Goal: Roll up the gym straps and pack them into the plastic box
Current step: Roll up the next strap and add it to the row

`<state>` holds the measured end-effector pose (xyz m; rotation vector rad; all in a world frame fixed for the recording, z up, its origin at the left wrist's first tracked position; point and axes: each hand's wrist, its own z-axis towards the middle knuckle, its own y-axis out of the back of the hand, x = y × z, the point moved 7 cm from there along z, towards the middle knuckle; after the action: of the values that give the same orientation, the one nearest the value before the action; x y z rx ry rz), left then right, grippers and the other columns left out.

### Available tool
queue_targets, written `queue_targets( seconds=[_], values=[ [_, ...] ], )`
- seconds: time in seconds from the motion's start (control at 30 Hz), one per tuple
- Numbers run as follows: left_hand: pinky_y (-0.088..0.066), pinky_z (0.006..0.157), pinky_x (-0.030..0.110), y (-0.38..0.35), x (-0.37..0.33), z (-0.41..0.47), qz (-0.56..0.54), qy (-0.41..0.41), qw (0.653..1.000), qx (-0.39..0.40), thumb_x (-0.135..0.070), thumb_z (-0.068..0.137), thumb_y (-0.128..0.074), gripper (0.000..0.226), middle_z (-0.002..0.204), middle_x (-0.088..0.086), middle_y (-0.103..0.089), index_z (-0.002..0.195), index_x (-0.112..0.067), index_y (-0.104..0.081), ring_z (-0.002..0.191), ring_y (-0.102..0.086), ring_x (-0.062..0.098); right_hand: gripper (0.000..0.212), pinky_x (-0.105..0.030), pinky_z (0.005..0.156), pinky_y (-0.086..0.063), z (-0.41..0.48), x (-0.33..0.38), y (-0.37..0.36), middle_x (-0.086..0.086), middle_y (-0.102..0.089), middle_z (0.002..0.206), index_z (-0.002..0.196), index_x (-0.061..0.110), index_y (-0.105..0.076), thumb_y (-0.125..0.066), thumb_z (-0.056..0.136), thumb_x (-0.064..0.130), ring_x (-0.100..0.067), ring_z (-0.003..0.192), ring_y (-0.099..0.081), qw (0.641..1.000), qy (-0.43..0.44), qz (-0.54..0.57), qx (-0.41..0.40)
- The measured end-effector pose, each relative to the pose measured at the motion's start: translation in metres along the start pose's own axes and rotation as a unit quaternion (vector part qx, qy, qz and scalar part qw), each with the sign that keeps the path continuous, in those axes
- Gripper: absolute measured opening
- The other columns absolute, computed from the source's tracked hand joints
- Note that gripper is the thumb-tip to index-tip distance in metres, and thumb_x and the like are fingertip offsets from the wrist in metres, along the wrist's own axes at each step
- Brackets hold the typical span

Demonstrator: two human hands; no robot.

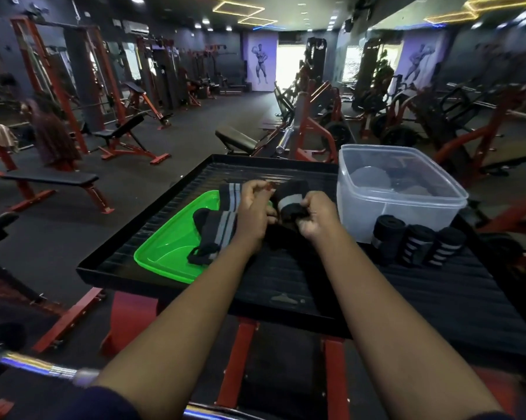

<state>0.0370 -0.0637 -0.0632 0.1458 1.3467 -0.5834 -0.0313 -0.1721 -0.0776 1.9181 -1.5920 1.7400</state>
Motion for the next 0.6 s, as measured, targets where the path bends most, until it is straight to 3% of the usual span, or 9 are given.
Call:
queue_targets(
  seconds=[0.07, 0.13, 0.2, 0.27, 0.3, 0.4, 0.5, 0.57, 0.6],
  values=[
    [-0.048, 0.043, 0.023, -0.005, 0.014, -0.001, -0.031, 0.093, 0.995, -0.036, -0.011, 0.096, -0.046, 0.008, 0.082, 0.007, -0.055, 0.104, -0.011, -0.045, 0.053, -0.056, 0.013, 0.029, -0.057, 0.098, -0.046, -0.012, -0.003, 0.009, -0.025, -0.057, 0.101, 0.090, -0.012, -0.051, -0.034, 0.067, -0.008, -0.041, 0.106, -0.060, 0.998, -0.043, 0.050, 0.005],
    [-0.049, 0.042, 0.021, -0.018, 0.025, -0.008, -0.073, 0.184, 0.980, -0.025, -0.009, 0.097, -0.044, 0.008, 0.074, 0.008, -0.054, 0.092, -0.008, -0.050, 0.048, -0.057, 0.013, 0.028, -0.046, 0.095, -0.046, -0.021, -0.003, 0.024, -0.023, -0.054, 0.085, 0.080, -0.010, -0.048, -0.026, 0.064, -0.009, -0.037, 0.093, -0.060, 0.993, -0.065, 0.098, -0.015],
    [-0.043, 0.037, 0.017, -0.030, 0.034, -0.015, -0.066, 0.240, 0.968, -0.006, -0.013, 0.098, -0.047, 0.019, 0.067, 0.006, -0.050, 0.080, -0.009, -0.053, 0.046, -0.049, 0.011, 0.031, -0.039, 0.074, -0.055, -0.028, -0.007, 0.034, -0.023, -0.059, 0.071, 0.079, -0.010, -0.051, -0.026, 0.063, -0.004, -0.034, 0.065, -0.064, 0.992, -0.081, 0.093, -0.025],
    [-0.037, 0.033, 0.015, -0.035, 0.036, -0.016, 0.022, 0.250, 0.968, 0.007, -0.018, 0.098, -0.048, 0.024, 0.063, 0.004, -0.050, 0.076, -0.011, -0.053, 0.044, -0.044, 0.010, 0.030, -0.034, 0.043, -0.054, -0.026, -0.015, 0.039, -0.018, -0.062, 0.055, 0.079, -0.007, -0.055, -0.026, 0.080, -0.002, -0.027, 0.041, -0.061, 0.992, -0.109, 0.067, -0.021],
    [-0.034, 0.033, 0.015, -0.038, 0.036, -0.016, 0.086, 0.243, 0.966, 0.013, -0.018, 0.099, -0.045, 0.028, 0.061, 0.004, -0.049, 0.072, -0.013, -0.051, 0.044, -0.043, 0.010, 0.034, -0.032, 0.036, -0.051, -0.025, -0.019, 0.042, -0.016, -0.061, 0.052, 0.079, -0.005, -0.056, -0.024, 0.089, 0.002, -0.025, 0.037, -0.059, 0.991, -0.123, 0.049, -0.016],
    [-0.037, 0.042, 0.020, -0.047, 0.031, -0.014, 0.217, 0.206, 0.952, 0.071, -0.019, 0.096, -0.045, 0.033, 0.060, 0.008, -0.049, 0.064, -0.012, -0.047, 0.049, -0.045, 0.017, 0.037, -0.030, 0.047, -0.053, -0.026, -0.021, 0.048, -0.012, -0.063, 0.059, 0.083, 0.004, -0.060, -0.033, 0.097, 0.025, -0.025, 0.051, -0.060, 0.990, -0.132, -0.043, 0.014],
    [-0.055, 0.067, 0.033, -0.054, 0.029, -0.018, 0.281, 0.200, 0.929, 0.135, -0.039, 0.084, -0.063, 0.034, 0.082, 0.013, -0.068, 0.083, -0.005, -0.066, 0.072, -0.065, 0.026, 0.057, -0.035, 0.064, -0.054, -0.027, -0.012, 0.058, -0.013, -0.068, 0.081, 0.097, 0.010, -0.067, -0.036, 0.096, 0.058, -0.025, 0.070, -0.063, 0.985, -0.106, -0.131, 0.030],
    [-0.055, 0.076, 0.035, -0.053, 0.029, -0.020, 0.341, 0.195, 0.908, 0.147, -0.041, 0.085, -0.061, 0.044, 0.099, 0.016, -0.070, 0.099, 0.000, -0.069, 0.086, -0.066, 0.028, 0.054, -0.033, 0.063, -0.052, -0.026, -0.008, 0.063, -0.009, -0.069, 0.094, 0.108, 0.016, -0.064, -0.040, 0.094, 0.062, -0.023, 0.078, -0.064, 0.979, -0.097, -0.173, 0.040],
    [-0.054, 0.076, 0.034, -0.052, 0.029, -0.020, 0.366, 0.178, 0.901, 0.152, -0.039, 0.085, -0.062, 0.042, 0.099, 0.016, -0.070, 0.099, 0.000, -0.069, 0.086, -0.066, 0.028, 0.043, -0.032, 0.061, -0.049, -0.025, -0.009, 0.065, -0.007, -0.068, 0.098, 0.109, 0.019, -0.062, -0.042, 0.096, 0.055, -0.021, 0.080, -0.063, 0.976, -0.096, -0.191, 0.044]
  ],
)
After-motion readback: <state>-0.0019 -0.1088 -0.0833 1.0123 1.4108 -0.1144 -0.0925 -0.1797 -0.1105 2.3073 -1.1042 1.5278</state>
